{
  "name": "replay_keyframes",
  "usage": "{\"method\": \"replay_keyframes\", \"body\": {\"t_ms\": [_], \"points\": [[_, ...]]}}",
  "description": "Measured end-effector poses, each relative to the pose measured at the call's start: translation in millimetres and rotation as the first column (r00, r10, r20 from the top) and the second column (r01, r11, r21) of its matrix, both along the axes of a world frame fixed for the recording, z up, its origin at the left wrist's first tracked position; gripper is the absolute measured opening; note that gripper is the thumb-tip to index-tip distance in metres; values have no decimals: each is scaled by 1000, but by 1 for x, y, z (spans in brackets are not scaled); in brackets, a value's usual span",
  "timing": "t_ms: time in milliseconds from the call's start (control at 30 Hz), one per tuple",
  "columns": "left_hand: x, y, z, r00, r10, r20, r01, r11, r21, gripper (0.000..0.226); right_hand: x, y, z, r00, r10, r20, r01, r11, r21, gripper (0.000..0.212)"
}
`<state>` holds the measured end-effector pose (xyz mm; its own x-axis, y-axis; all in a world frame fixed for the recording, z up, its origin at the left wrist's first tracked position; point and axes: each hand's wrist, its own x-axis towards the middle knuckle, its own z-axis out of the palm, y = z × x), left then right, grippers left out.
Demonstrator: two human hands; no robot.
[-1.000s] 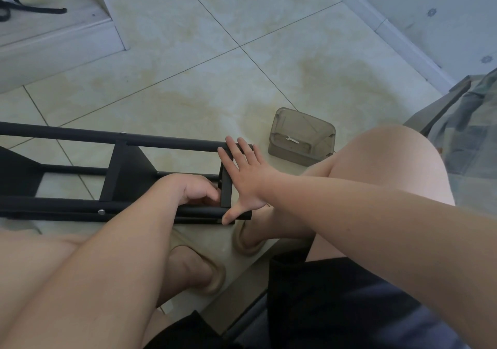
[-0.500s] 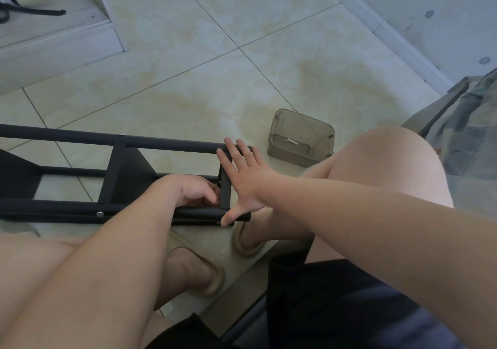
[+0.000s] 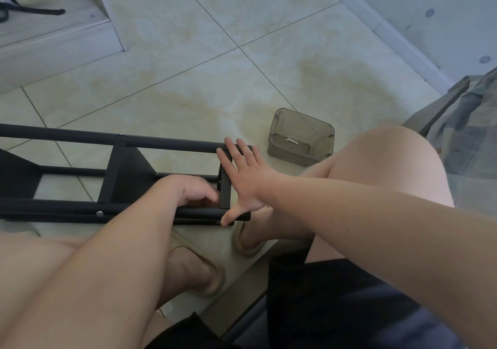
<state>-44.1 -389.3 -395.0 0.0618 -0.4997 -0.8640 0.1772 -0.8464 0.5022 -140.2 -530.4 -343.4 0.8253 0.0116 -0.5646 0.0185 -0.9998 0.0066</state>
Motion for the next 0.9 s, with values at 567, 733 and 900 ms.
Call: {"method": "replay_keyframes", "body": {"t_ms": [567,733,900], "points": [[0,1,2,988,21,-155,-23,1000,-12,28,0,-1,0,1000,4,10,-4,1000,-5,158],[0,-1,1,999,-53,-3,53,998,15,28,0,-1,0,1000,6,9,-6,1000,-6,157],[2,-1,-1,1000,-30,-4,30,999,-23,26,0,-1,1,1000,2,3,-2,1000,4,157]]}}
